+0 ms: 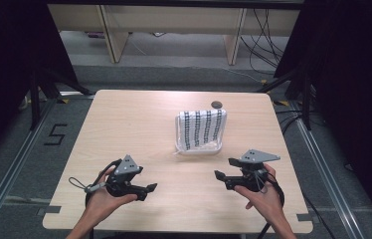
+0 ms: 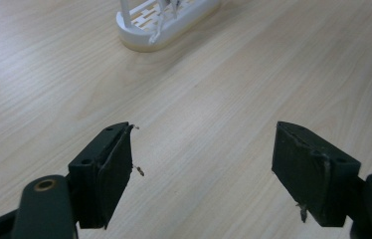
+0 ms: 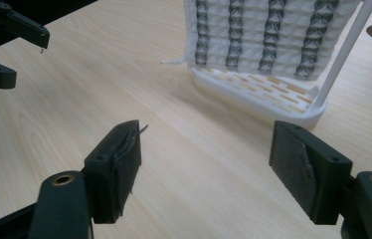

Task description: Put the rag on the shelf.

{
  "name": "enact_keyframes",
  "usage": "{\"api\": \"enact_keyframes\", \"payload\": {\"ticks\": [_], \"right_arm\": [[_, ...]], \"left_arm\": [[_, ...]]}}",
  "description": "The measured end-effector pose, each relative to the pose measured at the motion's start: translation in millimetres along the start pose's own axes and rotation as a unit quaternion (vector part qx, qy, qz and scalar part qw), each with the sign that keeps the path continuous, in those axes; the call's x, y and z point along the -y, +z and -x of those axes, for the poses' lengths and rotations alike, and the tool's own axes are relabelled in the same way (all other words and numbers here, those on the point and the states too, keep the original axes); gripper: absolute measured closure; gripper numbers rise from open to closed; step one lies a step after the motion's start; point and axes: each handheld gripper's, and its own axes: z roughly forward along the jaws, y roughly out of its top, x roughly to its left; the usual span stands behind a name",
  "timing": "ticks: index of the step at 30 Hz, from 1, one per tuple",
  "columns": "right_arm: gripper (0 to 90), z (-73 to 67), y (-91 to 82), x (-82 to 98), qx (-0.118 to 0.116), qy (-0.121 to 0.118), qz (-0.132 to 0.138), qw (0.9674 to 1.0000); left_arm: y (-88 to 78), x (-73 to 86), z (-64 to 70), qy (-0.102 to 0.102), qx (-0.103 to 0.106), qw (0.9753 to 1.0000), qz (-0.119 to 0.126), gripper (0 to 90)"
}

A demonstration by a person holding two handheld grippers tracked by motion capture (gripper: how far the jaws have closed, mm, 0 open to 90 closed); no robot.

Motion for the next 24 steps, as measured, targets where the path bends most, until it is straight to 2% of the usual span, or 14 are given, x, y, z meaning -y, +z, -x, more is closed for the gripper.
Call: {"api": "enact_keyframes", "payload": {"ticks": [1,2,7,8,10,11,12,13,14,16,18,21,23,24], "right_arm": [[29.7,1.1,0.6,3.0,-0.001,-0.006,0.002,1.0],[29.7,-0.5,-0.6,4.7,-0.001,0.005,-0.006,1.0],[29.7,-1.9,3.4,14.0,-0.008,0.003,-0.008,0.9999],[29.7,-0.9,2.9,15.0,-0.004,-0.009,-0.013,0.9999],[29.7,-4.2,3.4,18.2,-0.01,0.006,-0.018,0.9998],[29.7,-3.5,3.3,19.3,-0.009,-0.001,-0.018,0.9998],[29.7,-3.4,4.3,20.9,-0.015,0.001,-0.016,0.9998],[29.7,-5.8,2.2,22.1,-0.013,0.009,-0.025,0.9996],[29.7,-5.3,2.0,23.8,-0.009,0.0,-0.02,0.9998],[29.5,-5.7,2.2,26.9,-0.018,-0.001,-0.02,0.9996],[29.1,-7.4,1.3,29.2,-0.013,-0.003,-0.024,0.9996],[28.6,-8.8,0.2,31.4,-0.013,-0.003,-0.031,0.9994],[26.7,-10.5,0.5,34.6,-0.019,-0.005,-0.035,0.9992],[25.6,-12.1,-0.1,35.9,-0.015,0.002,-0.041,0.999]], "left_arm": [[-0.5,1.8,1.5,0.004,0.001,1.0,0.0,23.2],[-0.6,2.8,2.9,0.004,0.0,1.0,-0.001,23.3],[0.9,8.8,7.2,0.002,0.005,1.0,-0.004,23.3],[1.0,10.3,7.8,0.003,0.003,1.0,-0.006,23.2],[1.6,13.8,8.6,0.002,0.006,1.0,-0.007,23.3],[1.6,13.8,8.6,0.002,0.006,1.0,-0.007,23.2],[2.2,17.6,9.6,-0.001,0.006,0.9999,-0.008,23.3],[2.1,19.3,9.7,-0.001,0.006,0.9999,-0.01,23.3],[2.1,19.3,9.7,-0.001,0.006,0.9999,-0.01,23.3],[3.6,24.0,11.3,-0.001,0.006,0.9999,-0.013,23.3],[4.7,27.3,13.1,-0.007,0.007,0.9999,-0.012,23.3],[4.2,30.3,14.2,-0.003,0.008,0.9998,-0.015,23.3],[2.3,34.7,16.5,0.001,0.002,0.9998,-0.018,23.2],[2.1,36.1,16.8,0.004,-0.003,0.9999,-0.017,23.2]]}}
